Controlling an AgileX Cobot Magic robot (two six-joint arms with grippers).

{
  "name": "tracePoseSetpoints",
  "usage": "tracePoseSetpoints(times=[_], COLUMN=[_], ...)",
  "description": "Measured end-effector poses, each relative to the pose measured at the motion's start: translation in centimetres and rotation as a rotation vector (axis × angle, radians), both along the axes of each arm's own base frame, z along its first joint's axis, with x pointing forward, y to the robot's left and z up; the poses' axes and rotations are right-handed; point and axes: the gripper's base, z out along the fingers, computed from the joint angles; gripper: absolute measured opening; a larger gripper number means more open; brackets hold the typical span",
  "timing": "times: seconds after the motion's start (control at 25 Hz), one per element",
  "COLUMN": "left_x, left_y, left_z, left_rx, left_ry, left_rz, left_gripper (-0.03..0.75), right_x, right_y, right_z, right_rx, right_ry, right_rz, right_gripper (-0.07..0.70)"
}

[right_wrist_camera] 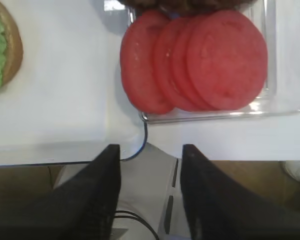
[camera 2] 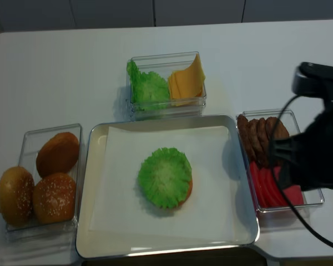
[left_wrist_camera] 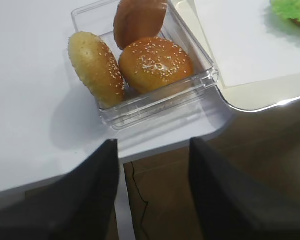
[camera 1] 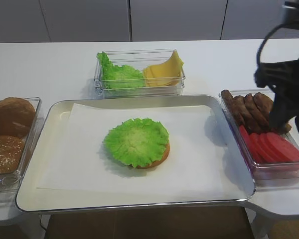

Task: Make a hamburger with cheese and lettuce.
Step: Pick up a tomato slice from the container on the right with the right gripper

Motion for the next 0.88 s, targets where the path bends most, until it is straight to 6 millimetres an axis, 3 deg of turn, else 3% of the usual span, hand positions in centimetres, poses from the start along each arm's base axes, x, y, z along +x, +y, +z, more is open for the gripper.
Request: tracePoseSetpoints(times=[0.32,0.88], left_x=[0.0,0.0], left_y=[0.0,0.0], left_z=[0.0,0.0], left_rx=[0.000,0.001], left_ry=[0.000,0.000], left_rz=[0.000,-0.001], left_gripper=[0.342,0.342], right_x=[3.9,6.3], right_y=[3.0,3.9], right_z=[-2.3,-4.9], right_rx=[-0.085,-0.115], right_ry=[0.075,0.100], right_rz=[0.005,-0.001], right_gripper=[0.319,0.320])
